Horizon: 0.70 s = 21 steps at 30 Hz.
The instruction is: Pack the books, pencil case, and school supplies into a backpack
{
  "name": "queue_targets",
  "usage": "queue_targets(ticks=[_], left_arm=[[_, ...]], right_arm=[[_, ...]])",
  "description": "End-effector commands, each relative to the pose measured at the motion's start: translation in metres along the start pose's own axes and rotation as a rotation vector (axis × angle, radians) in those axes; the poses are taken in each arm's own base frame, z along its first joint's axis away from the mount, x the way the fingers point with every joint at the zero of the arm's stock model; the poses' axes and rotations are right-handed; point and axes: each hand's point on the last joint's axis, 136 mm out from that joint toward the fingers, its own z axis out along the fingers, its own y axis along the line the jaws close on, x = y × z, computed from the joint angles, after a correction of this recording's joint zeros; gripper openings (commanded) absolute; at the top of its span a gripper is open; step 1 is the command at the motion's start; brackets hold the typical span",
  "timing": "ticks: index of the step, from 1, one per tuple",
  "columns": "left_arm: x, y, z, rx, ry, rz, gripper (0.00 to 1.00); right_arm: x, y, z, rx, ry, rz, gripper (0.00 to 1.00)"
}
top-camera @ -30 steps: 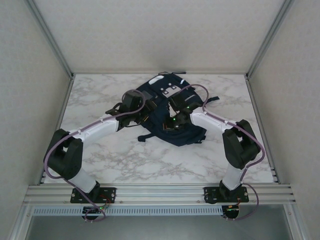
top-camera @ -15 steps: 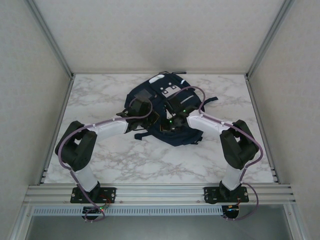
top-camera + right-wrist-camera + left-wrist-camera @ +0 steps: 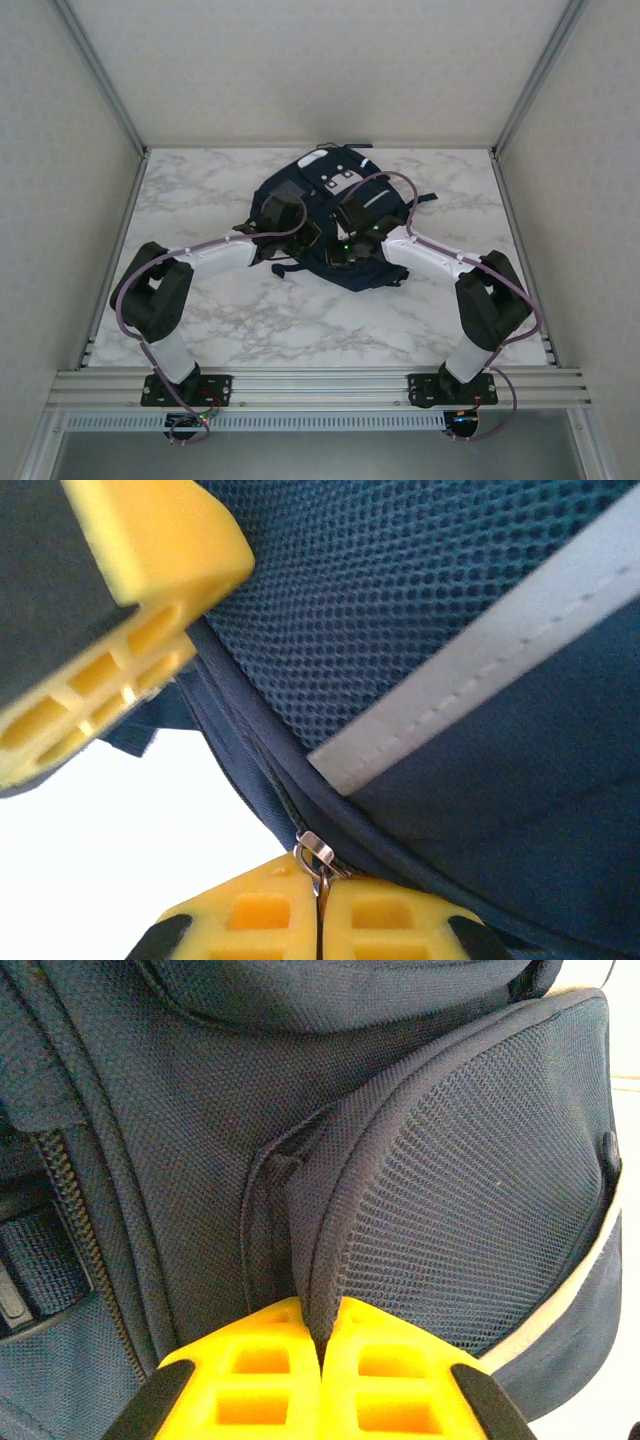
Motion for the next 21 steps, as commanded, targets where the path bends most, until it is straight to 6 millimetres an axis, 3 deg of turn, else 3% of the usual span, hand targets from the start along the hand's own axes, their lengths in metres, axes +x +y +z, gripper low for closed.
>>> queue_targets(ticks=[1,6,10,16,21], left_arm=[[-0.043,0.004,-0.003,-0.030,-0.151,0.010,0.00],[-0.044,0.000,-0.004,-0.022,-0.149,0.014,0.00],[-0.043,-0.004,-0.006,-0.014,-0.144,0.027,0.00],[-0.056,0.012,-0.012,-0.075,-0.139,0.072,0.00],[-0.074,0.029,-0.013,-0.098,-0.155,0.064,0.00]], right_arm=[[0.050,-0.042,-0.019,0.178,0.168,-0.071,0.03],[0.042,-0.045,-0.022,0.192,0.143,-0.085,0.06],[0.033,-0.049,-0.021,0.210,0.119,-0.091,0.00],[0.023,-0.101,-0.044,0.315,0.095,-0.063,0.00],[0.002,-0.136,-0.058,0.338,0.049,-0.009,0.00]])
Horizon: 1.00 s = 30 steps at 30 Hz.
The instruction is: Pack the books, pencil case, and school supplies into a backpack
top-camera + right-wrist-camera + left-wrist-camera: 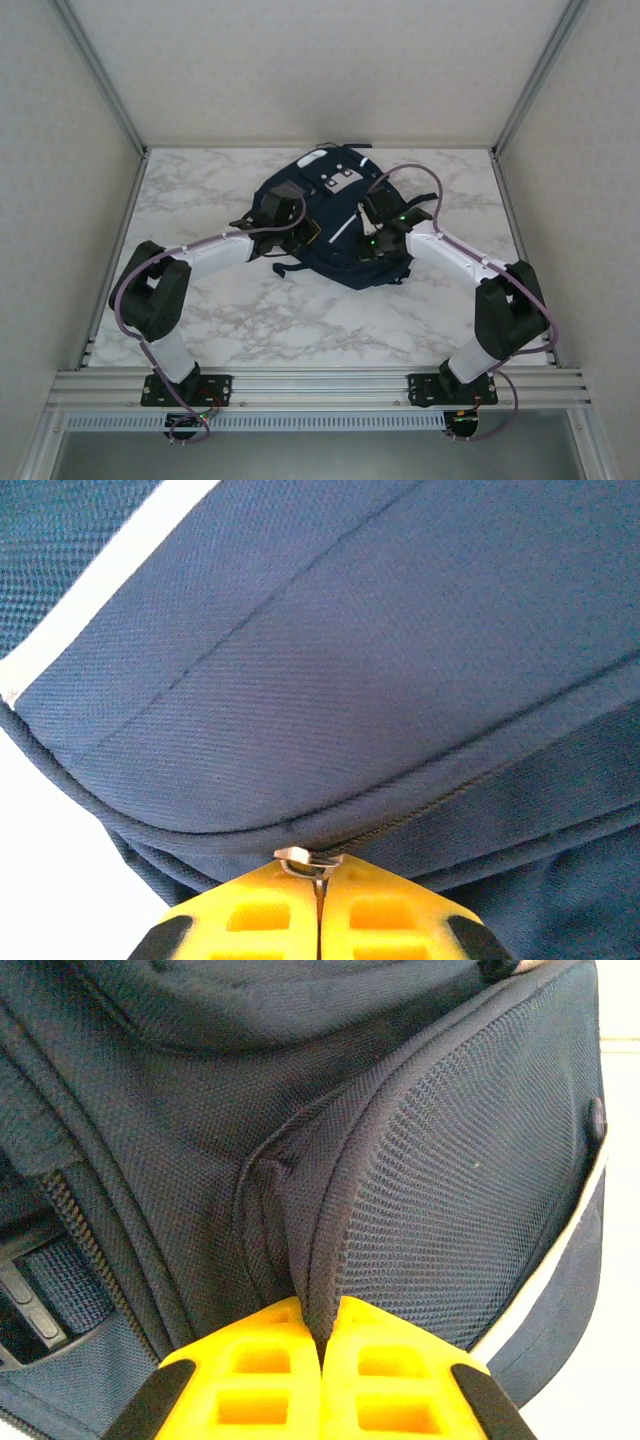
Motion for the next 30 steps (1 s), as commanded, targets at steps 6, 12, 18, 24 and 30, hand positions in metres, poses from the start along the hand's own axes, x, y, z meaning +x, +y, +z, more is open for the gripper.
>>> queue_targets(ticks=[6,12,18,24,30], left_arm=[[-0.094,0.046,-0.018,-0.167,-0.208,0.066,0.00],[-0.142,0.039,0.000,-0.121,-0.186,0.077,0.00],[-0.172,0.015,-0.007,-0.132,-0.199,0.097,0.25],[-0.151,0.020,-0.040,-0.151,-0.194,0.028,0.66],[-0.110,0.043,-0.065,-0.098,-0.197,-0.112,0.67]], right_arm=[[0.000,-0.063,0.002,0.105,0.074,0.103,0.00],[0.006,0.023,0.006,-0.273,0.049,0.038,0.00],[-0.002,0.086,0.027,-0.385,0.056,-0.026,0.00],[-0.043,0.136,0.048,-0.412,0.014,-0.036,0.00],[-0.074,0.181,0.040,-0.503,-0.040,-0.045,0.00]])
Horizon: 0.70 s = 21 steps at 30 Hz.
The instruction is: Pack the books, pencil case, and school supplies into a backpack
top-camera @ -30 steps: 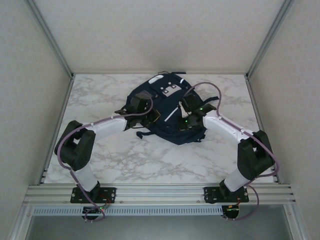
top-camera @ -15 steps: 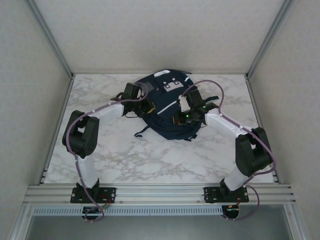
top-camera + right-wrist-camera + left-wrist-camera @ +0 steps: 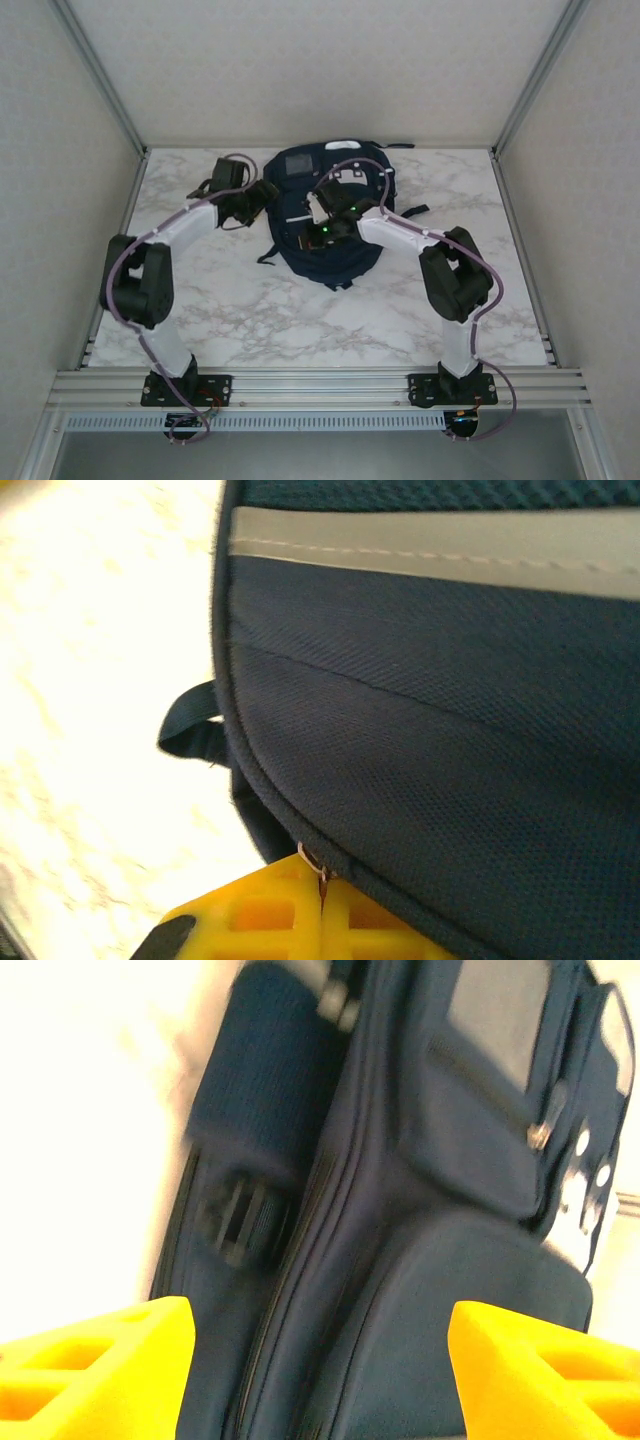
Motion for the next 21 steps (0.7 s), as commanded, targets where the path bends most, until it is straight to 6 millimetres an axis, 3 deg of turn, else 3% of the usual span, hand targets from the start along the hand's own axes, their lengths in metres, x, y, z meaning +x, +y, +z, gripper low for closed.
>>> queue_targets(ticks=[1,6,9,13,15,19,20,21], left_arm=[[0.018,0.006,-0.014,0.033,-0.010,-0.105,0.67],[0.027,0.005,-0.010,0.053,-0.034,-0.144,0.67],[0.026,-0.004,0.002,0.052,-0.040,-0.136,0.66],[0.033,-0.019,0.022,0.065,-0.026,-0.120,0.62],[0.038,-0.024,0.029,0.065,-0.022,-0.101,0.52],[0.044,-0.018,0.041,0.039,-0.011,-0.078,0.06],[0.044,-0.015,0.041,0.030,-0.011,-0.070,0.00],[0.043,-0.012,0.041,0.022,-0.016,-0.066,0.00]], right_arm=[[-0.026,0.045,-0.006,-0.129,-0.057,-0.024,0.00],[-0.017,0.073,-0.014,-0.197,-0.036,-0.049,0.00],[-0.003,0.071,-0.017,-0.184,-0.015,-0.051,0.00],[0.023,0.054,-0.016,-0.140,0.024,-0.030,0.00],[0.035,0.044,-0.015,-0.114,0.043,-0.019,0.00],[0.056,0.017,-0.023,0.014,0.085,-0.048,0.00],[0.062,0.006,-0.027,0.072,0.103,-0.068,0.00],[0.065,-0.004,-0.031,0.125,0.111,-0.082,0.00]])
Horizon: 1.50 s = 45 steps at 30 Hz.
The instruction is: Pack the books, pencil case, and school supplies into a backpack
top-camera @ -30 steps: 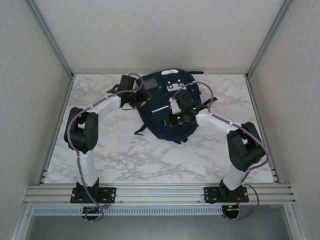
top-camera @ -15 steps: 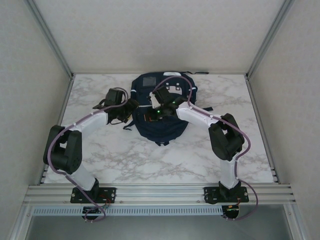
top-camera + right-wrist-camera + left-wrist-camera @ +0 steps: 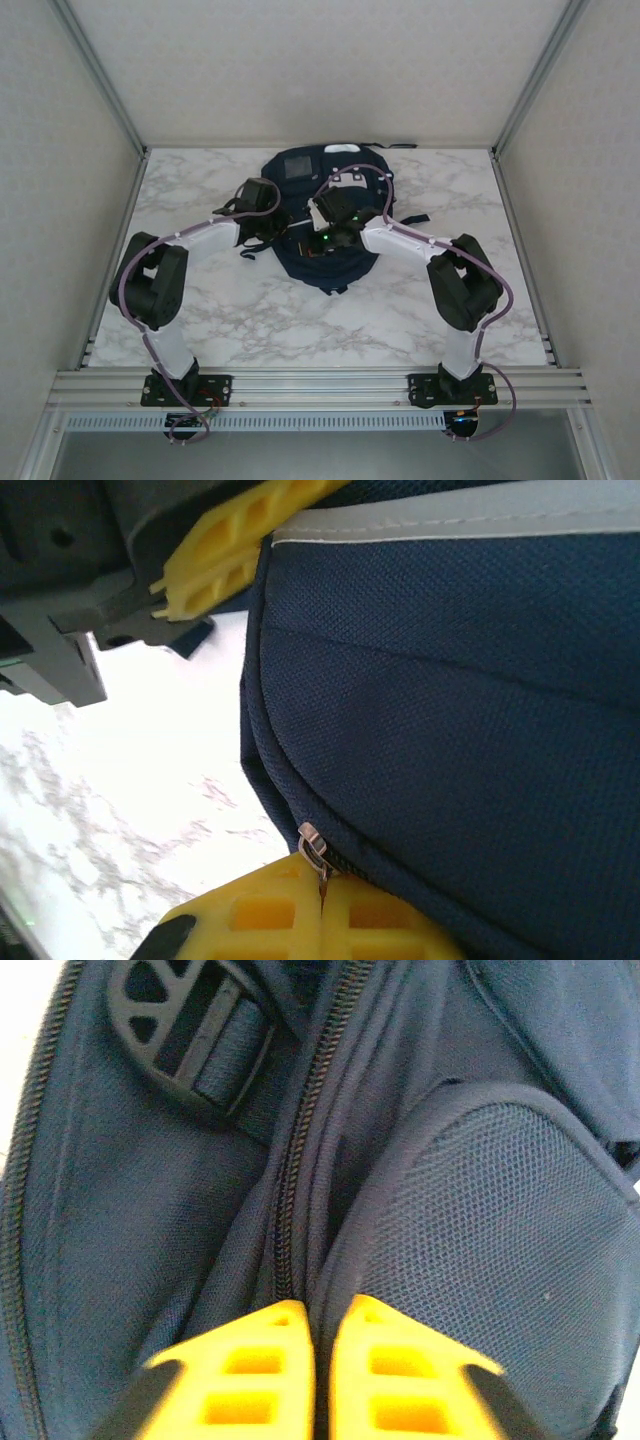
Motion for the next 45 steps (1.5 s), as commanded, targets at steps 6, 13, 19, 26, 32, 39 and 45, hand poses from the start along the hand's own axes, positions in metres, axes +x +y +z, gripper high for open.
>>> queue_targets(ticks=[6,13,19,26,32,39,45], left_arm=[[-0.032,-0.010,-0.011,0.023,-0.114,0.032,0.00],[-0.035,-0.022,-0.020,0.039,-0.113,0.073,0.00],[-0.032,-0.015,-0.024,0.008,-0.088,0.104,0.00],[-0.036,-0.010,-0.024,-0.009,-0.068,0.125,0.00],[-0.041,-0.009,-0.025,-0.020,-0.053,0.146,0.00],[-0.062,-0.009,-0.031,-0.042,-0.070,0.157,0.00],[-0.072,-0.004,-0.033,-0.068,-0.059,0.174,0.00]], right_arm=[[0.060,-0.095,-0.067,0.439,0.201,-0.086,0.00],[0.041,-0.169,-0.122,0.703,0.153,-0.002,0.00],[0.012,-0.210,-0.146,0.777,0.099,-0.037,0.00],[-0.036,-0.211,-0.126,0.635,0.026,-0.479,0.00],[-0.058,-0.199,-0.127,0.456,0.022,-0.630,0.00],[-0.066,-0.237,-0.113,0.528,0.138,-0.752,0.00],[-0.102,-0.225,-0.095,0.447,0.051,-0.805,0.00]])
